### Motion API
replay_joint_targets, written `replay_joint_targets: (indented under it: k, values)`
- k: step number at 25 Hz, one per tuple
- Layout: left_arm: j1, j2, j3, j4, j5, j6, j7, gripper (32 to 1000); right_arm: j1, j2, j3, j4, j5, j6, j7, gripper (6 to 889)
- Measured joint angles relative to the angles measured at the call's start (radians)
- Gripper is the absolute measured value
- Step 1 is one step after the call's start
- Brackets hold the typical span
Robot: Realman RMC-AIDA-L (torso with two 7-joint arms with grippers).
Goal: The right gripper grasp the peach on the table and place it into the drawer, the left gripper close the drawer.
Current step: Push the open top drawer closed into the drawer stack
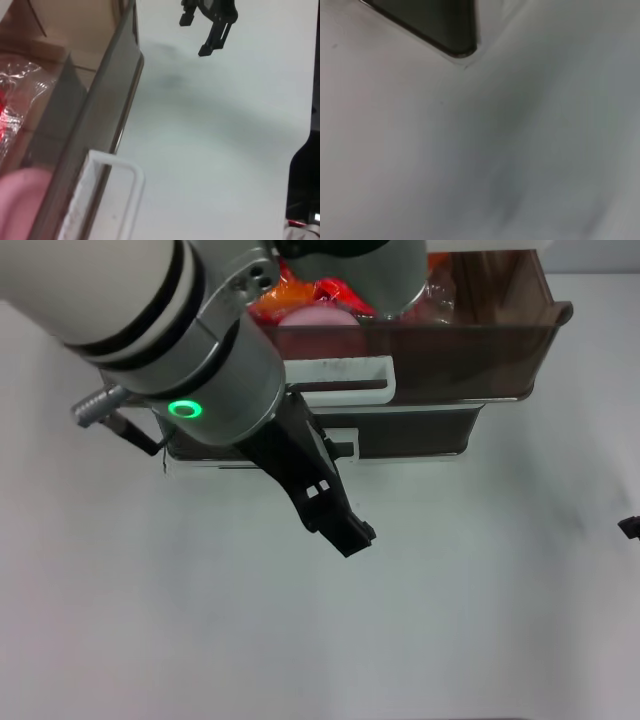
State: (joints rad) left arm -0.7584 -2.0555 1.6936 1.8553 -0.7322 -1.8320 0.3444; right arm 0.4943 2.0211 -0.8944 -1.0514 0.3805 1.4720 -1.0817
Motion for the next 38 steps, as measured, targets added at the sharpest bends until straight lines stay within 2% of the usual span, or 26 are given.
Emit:
replay_joint_targets:
  k: [5,12,17,22,27,32,34,38]
  values:
    - [-0.041,0.0001,-0.027,-0.081,-0.001,0.037,0.03,879,0.01,0.001,-0.003,0.005,-0.001,-0.016,0.002,837]
    - [-0.075,0.0008,-0.096,-0.167,0.038,0.085,0.101,879,0.023,0.02,-0.003,-0.002,-0.004,-0.017,0.007,838]
    - [-0.115,0.0012,-0.151,-0.264,0.051,0.126,0.145,879,0.028,0.022,-0.003,-0.002,-0.001,-0.018,0.008,838]
    - [-0.129,0.0026,-0.187,-0.314,0.052,0.147,0.172,879,0.036,0.025,-0.003,-0.003,-0.001,-0.019,0.009,838]
    - [-0.134,0.0024,-0.192,-0.343,0.06,0.167,0.184,879,0.04,0.026,-0.003,-0.002,-0.002,-0.019,0.009,836]
    - [-0.13,0.0015,-0.193,-0.349,0.066,0.167,0.182,879,0.044,0.027,-0.003,-0.003,-0.002,-0.019,0.01,836]
    - [-0.129,0.0008,-0.191,-0.348,0.054,0.161,0.175,878,0.045,0.027,-0.003,-0.002,-0.002,-0.019,0.01,836]
    - [-0.126,0.0002,-0.184,-0.336,-0.002,0.134,0.164,878,0.045,0.027,-0.003,-0.003,-0.002,-0.019,0.01,836]
